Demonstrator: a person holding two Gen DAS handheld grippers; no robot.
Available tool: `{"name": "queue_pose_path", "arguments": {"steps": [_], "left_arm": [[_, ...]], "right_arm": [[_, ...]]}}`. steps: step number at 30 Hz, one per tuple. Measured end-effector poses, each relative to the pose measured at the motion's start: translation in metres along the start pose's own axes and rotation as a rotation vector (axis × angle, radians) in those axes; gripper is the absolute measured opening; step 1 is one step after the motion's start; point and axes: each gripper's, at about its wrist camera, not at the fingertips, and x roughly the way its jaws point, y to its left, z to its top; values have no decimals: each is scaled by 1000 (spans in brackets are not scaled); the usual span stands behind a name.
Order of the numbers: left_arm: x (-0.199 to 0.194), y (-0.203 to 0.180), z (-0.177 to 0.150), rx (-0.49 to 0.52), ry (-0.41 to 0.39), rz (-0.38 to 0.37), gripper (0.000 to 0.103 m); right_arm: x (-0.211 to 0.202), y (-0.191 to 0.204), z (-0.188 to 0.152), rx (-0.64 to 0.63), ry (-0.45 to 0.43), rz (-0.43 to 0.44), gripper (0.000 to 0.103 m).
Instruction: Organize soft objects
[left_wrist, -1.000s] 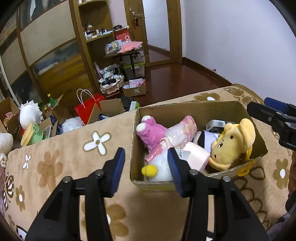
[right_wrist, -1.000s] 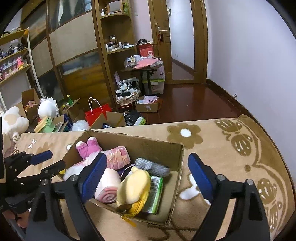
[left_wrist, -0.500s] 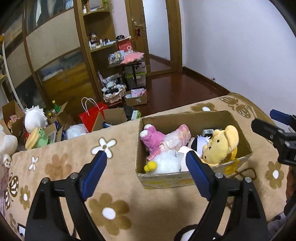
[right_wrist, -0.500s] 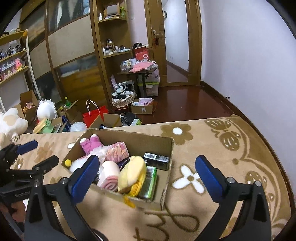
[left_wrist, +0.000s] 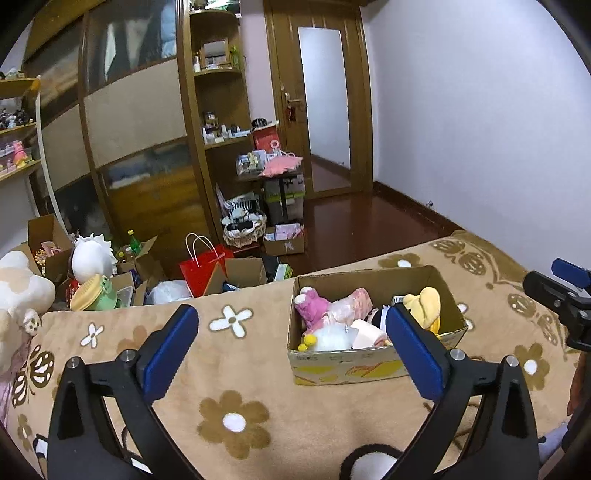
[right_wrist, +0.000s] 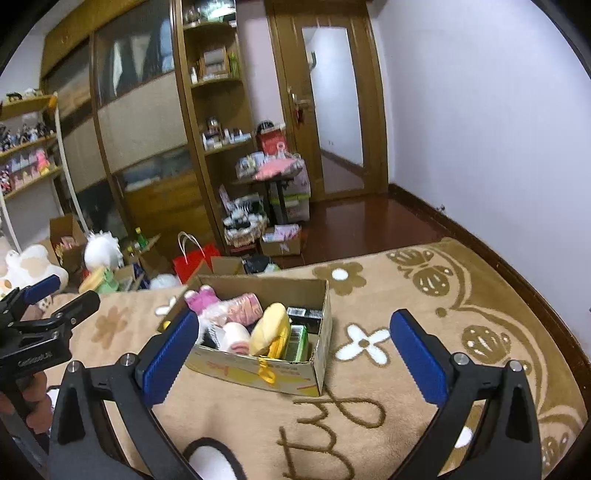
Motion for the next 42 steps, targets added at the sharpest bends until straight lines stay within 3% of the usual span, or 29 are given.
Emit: {"name": "queue_pose_path", "arguments": {"steps": [6,9,16,42], "left_arm": [[-25,7,-10,-14,-42,-9,101],[-44,10,-15,-11,-92,20,101],[-67,12,-26,-15,-128,27,101],[-44,10,-39,23,-80,30,101]], "right_arm": [[-36,4,-10,-59,-56,-17,103],[-51,6,-16,-77,-77,-27,103],[-73,7,-24,-48,-127,-36,103],[-61,4,-33,-76,-101,-54,103]]}}
